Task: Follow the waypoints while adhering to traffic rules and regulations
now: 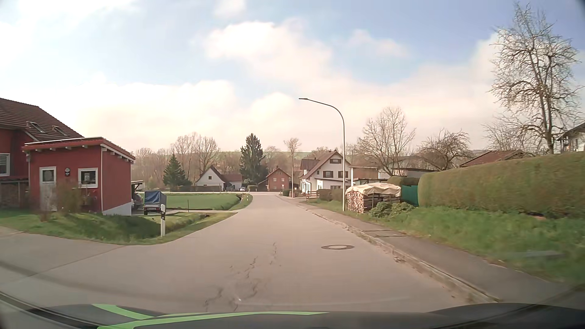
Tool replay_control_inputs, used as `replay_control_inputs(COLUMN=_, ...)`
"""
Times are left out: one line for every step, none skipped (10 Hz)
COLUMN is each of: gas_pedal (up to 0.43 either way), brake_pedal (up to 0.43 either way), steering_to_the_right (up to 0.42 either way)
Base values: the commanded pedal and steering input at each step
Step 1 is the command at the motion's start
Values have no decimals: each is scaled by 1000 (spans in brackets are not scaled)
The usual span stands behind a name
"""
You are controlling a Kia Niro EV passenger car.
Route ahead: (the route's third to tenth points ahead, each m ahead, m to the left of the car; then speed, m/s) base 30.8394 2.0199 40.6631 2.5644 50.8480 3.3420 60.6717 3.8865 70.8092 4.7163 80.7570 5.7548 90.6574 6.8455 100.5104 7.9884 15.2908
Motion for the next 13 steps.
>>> replay_control_inputs(gas_pedal=0, brake_pedal=0, steering_to_the_right=-10)
replay_control_inputs(gas_pedal=0, brake_pedal=0, steering_to_the_right=-10)
replay_control_inputs(gas_pedal=0, brake_pedal=0, steering_to_the_right=-10)
replay_control_inputs(gas_pedal=0, brake_pedal=0, steering_to_the_right=-10)
replay_control_inputs(gas_pedal=0, brake_pedal=0, steering_to_the_right=-10)
replay_control_inputs(gas_pedal=0, brake_pedal=0, steering_to_the_right=-10)
replay_control_inputs(gas_pedal=0, brake_pedal=0, steering_to_the_right=-9)
replay_control_inputs(gas_pedal=0, brake_pedal=18, steering_to_the_right=-9)
replay_control_inputs(gas_pedal=0, brake_pedal=122, steering_to_the_right=-8)
replay_control_inputs(gas_pedal=0, brake_pedal=140, steering_to_the_right=-8)
replay_control_inputs(gas_pedal=0, brake_pedal=159, steering_to_the_right=-8)
replay_control_inputs(gas_pedal=0, brake_pedal=171, steering_to_the_right=-7)
replay_control_inputs(gas_pedal=0, brake_pedal=183, steering_to_the_right=-6)
